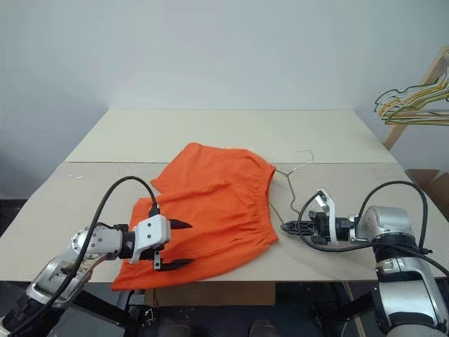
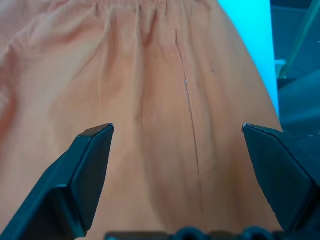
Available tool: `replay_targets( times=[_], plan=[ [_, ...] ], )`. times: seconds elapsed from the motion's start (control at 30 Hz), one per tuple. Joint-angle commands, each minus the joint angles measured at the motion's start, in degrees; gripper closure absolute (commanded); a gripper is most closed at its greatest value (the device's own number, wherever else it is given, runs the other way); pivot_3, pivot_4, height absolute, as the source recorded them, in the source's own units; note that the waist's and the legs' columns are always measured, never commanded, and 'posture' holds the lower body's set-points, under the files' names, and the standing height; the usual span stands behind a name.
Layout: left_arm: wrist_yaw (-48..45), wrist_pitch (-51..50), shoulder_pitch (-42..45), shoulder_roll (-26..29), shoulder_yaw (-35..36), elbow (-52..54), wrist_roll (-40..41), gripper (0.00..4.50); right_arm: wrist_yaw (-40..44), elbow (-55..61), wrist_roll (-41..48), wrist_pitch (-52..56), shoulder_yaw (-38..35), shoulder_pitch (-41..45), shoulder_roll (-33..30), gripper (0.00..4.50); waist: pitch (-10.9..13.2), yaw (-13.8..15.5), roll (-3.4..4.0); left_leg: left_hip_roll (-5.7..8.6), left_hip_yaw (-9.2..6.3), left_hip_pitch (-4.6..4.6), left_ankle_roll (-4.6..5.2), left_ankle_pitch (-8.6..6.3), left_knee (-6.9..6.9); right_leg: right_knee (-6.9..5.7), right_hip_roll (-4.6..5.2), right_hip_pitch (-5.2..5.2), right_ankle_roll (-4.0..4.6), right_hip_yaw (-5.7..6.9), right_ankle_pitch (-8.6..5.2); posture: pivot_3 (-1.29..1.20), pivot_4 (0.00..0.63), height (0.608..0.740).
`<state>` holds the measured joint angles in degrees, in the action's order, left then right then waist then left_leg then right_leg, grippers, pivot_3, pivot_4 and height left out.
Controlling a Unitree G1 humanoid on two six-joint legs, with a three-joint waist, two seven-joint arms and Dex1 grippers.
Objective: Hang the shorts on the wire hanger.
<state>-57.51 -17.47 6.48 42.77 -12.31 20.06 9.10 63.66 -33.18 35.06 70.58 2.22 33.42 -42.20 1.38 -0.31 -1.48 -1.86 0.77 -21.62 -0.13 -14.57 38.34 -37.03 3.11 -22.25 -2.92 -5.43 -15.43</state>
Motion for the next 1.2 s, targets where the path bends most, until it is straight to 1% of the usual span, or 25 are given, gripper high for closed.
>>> replay_targets(
  times=[0.03,0.13,0.2,0.23,0.37,0.43,0.47,0.53,0.6,0.7,0.83,1.0,1.1,1.2],
  plan=[
    [0.14,1.52,2.41,-0.80,0.13,-0.61,-0.16,0.02,-3.47,8.27,0.48,-2.03,-4.33,-1.77,0.09,4.50,0.00,-0.22,0.00,0.00,0.00,0.00,0.00,0.00,0.00,0.01,0.00,0.00,0.00,0.00,0.00,-0.01,0.000,0.740],
    [0.05,1.12,4.74,-1.45,0.97,-0.90,0.76,0.02,-5.56,19.72,-2.66,-14.16,-5.32,-7.43,0.45,4.50,0.00,-0.32,0.00,0.00,-0.03,-0.08,0.00,0.00,0.01,0.03,0.01,-0.02,-0.01,0.03,0.00,-0.02,0.000,0.740],
    [-0.01,1.16,7.43,-1.65,2.25,-1.44,1.36,0.02,-6.37,25.54,-6.59,-25.93,-5.18,-11.40,0.92,4.50,0.00,-0.47,0.00,0.01,-0.03,-0.11,0.00,0.00,0.02,0.03,0.01,-0.02,-0.04,0.04,-0.01,-0.03,0.000,0.740],
    [0.07,1.17,8.69,-1.86,2.66,-1.84,1.50,0.02,-7.16,27.19,-8.50,-29.93,-4.86,-12.62,0.89,4.50,0.00,-0.53,0.00,0.01,-0.04,-0.10,0.00,0.00,0.02,0.03,0.01,-0.02,-0.05,0.05,-0.01,-0.03,0.000,0.740],
    [1.00,2.94,17.57,-3.54,4.66,-6.30,1.38,0.02,-7.38,31.35,-15.16,-37.79,-1.79,-13.57,-2.22,4.50,0.01,-0.76,0.00,0.01,-0.03,-0.11,-0.01,0.00,0.07,0.02,0.01,-0.02,-0.07,0.04,0.00,-0.03,0.000,0.740],
    [0.40,3.48,21.36,-4.08,5.14,-8.59,1.72,0.02,-7.21,31.84,-16.68,-40.17,-1.34,-13.63,-2.69,4.50,0.00,-0.83,0.00,0.01,-0.04,-0.10,0.00,0.00,0.09,0.04,0.00,-0.01,-0.07,0.05,0.00,-0.04,0.000,0.740],
    [-0.09,4.27,24.80,-4.74,5.42,-10.69,2.02,0.02,-7.28,32.33,-18.03,-42.13,-0.84,-13.68,-3.11,4.50,0.00,-0.91,0.00,0.01,-0.05,-0.11,0.00,0.00,0.08,0.06,0.00,-0.01,-0.07,0.05,0.00,-0.04,0.000,0.740],
    [-0.94,6.24,31.36,-6.34,5.44,-15.35,2.10,0.02,-7.27,33.17,-20.46,-44.42,0.27,-13.26,-3.96,4.50,0.01,-0.93,-0.01,0.03,-0.05,-0.14,0.00,0.00,0.08,0.09,0.00,-0.01,-0.06,0.05,0.00,-0.04,0.000,0.740],
    [-1.97,7.57,35.23,-7.42,5.02,-18.93,2.06,0.02,-7.04,33.38,-21.82,-45.45,0.90,-12.71,-4.31,4.50,0.01,-0.95,-0.01,0.03,-0.05,-0.21,0.00,0.00,0.17,0.08,0.00,-0.02,-0.07,0.06,0.01,-0.04,0.000,0.740],
    [-5.41,11.46,41.09,-8.16,2.46,-26.54,0.01,0.02,-6.07,34.11,-22.66,-46.28,1.64,-11.21,-4.52,4.50,0.01,-1.25,-0.01,0.04,-0.06,-0.25,0.04,-0.03,0.27,0.08,0.00,-0.02,-0.08,0.05,0.01,-0.05,0.000,0.740],
    [-11.92,19.23,50.19,-8.70,-1.70,-40.81,-4.44,0.02,-3.92,35.19,-23.49,-44.74,4.00,-7.32,-4.67,4.50,0.02,-2.33,0.00,0.04,-0.08,-0.30,0.05,-0.03,0.37,0.06,-0.01,-0.03,-0.08,0.07,0.01,-0.06,0.000,0.740],
    [-21.75,25.61,56.90,-9.05,-4.17,-53.33,-5.84,0.02,-2.15,35.65,-25.96,-44.87,7.99,-4.75,-4.64,4.50,0.02,-3.52,0.01,0.03,-0.11,-0.39,0.12,-0.07,0.38,0.10,-0.03,-0.07,-0.11,0.10,-0.02,-0.08,0.000,0.740],
    [-24.94,29.06,59.81,-9.57,-5.15,-59.51,-7.51,0.02,-1.29,35.47,-26.69,-45.24,9.37,-3.27,-4.15,4.50,0.03,-3.85,0.02,0.05,-0.10,-0.53,0.17,-0.10,0.46,0.15,0.00,-0.13,-0.13,0.09,-0.04,-0.08,0.000,0.740],
    [-27.39,29.44,62.95,-10.68,-6.01,-65.38,-9.37,0.02,-0.35,36.00,-27.38,-45.49,10.90,-1.84,-3.62,4.50,0.05,-4.00,0.01,0.05,-0.10,-0.57,0.18,-0.11,0.57,0.09,0.00,-0.15,-0.15,0.09,-0.03,-0.09,0.000,0.740]
  ],
)
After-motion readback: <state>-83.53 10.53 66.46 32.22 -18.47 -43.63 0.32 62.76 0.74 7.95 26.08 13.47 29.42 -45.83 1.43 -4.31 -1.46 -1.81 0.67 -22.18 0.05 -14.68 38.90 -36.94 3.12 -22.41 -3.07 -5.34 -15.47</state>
